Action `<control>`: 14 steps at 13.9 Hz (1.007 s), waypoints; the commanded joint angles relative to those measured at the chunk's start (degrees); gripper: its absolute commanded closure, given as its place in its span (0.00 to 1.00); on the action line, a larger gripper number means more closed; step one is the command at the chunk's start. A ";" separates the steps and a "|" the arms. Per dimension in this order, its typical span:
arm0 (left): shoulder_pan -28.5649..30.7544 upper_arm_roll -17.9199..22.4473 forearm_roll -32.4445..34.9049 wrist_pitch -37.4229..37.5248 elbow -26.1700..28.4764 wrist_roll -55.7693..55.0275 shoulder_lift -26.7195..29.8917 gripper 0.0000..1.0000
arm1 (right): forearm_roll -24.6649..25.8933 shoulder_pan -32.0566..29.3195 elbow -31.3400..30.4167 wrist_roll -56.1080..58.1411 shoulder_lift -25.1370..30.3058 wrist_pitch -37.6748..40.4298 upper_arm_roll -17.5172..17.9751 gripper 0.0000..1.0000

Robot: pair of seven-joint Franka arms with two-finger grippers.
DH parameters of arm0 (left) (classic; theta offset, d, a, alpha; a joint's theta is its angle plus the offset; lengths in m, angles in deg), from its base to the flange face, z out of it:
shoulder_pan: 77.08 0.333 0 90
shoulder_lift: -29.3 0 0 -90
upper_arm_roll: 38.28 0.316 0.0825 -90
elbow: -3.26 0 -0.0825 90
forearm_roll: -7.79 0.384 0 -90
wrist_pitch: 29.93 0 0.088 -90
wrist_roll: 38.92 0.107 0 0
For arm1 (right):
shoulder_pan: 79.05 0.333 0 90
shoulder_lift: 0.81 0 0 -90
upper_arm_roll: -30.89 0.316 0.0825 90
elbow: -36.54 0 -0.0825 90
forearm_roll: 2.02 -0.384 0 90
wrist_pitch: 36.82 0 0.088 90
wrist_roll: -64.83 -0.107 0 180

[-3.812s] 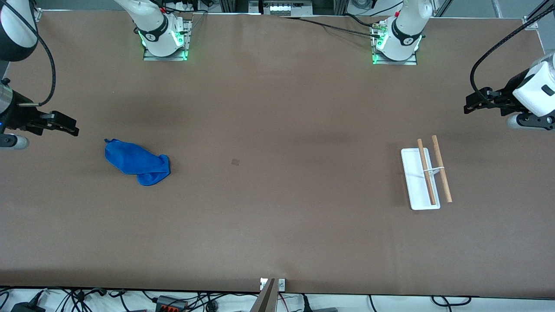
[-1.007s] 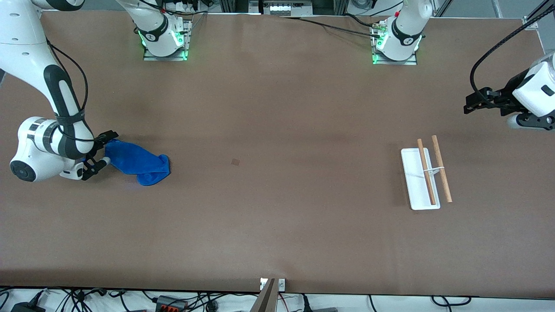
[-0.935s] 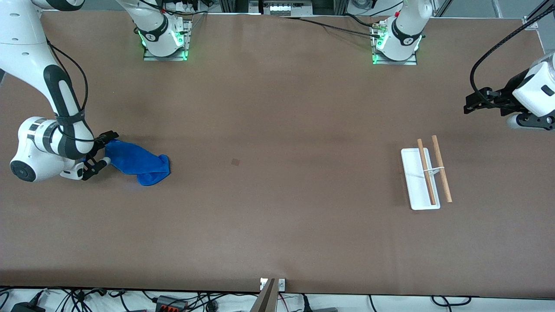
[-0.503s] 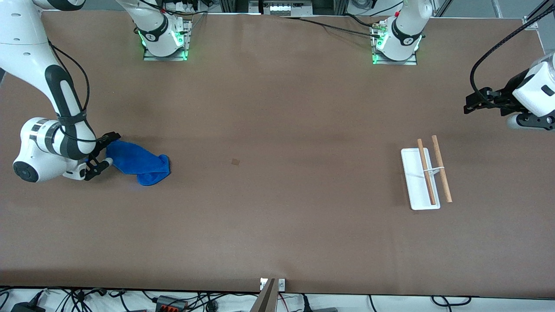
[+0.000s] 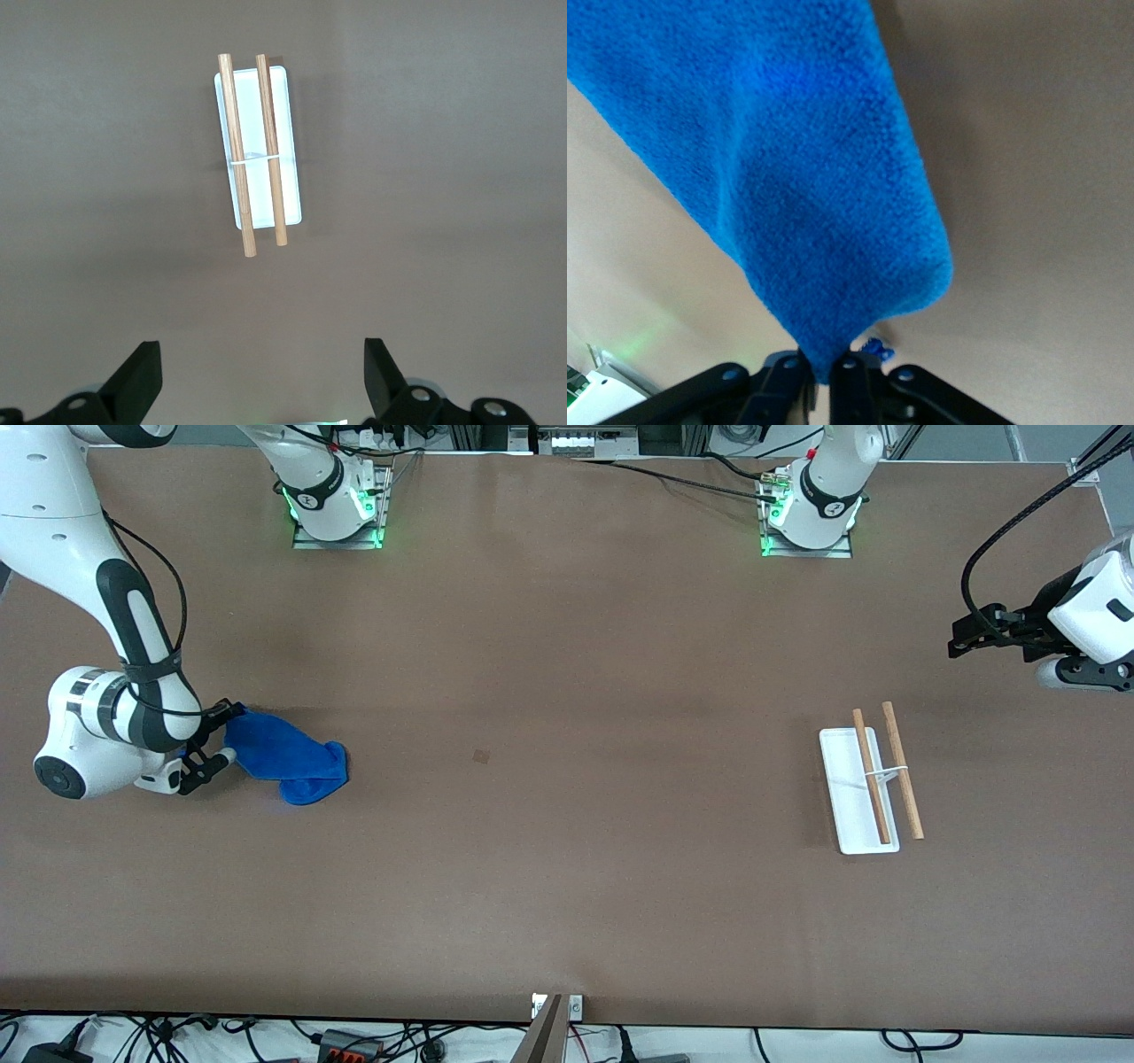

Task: Pass towel and hang on rack
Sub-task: 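Close the right gripper on the blue towel's end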

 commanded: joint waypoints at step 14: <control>0.27 -0.07 -0.33 0.75 -1.83 -0.21 -1.12 0.00 | -0.48 13.70 34.05 -6.98 4.56 21.80 15.16 1.00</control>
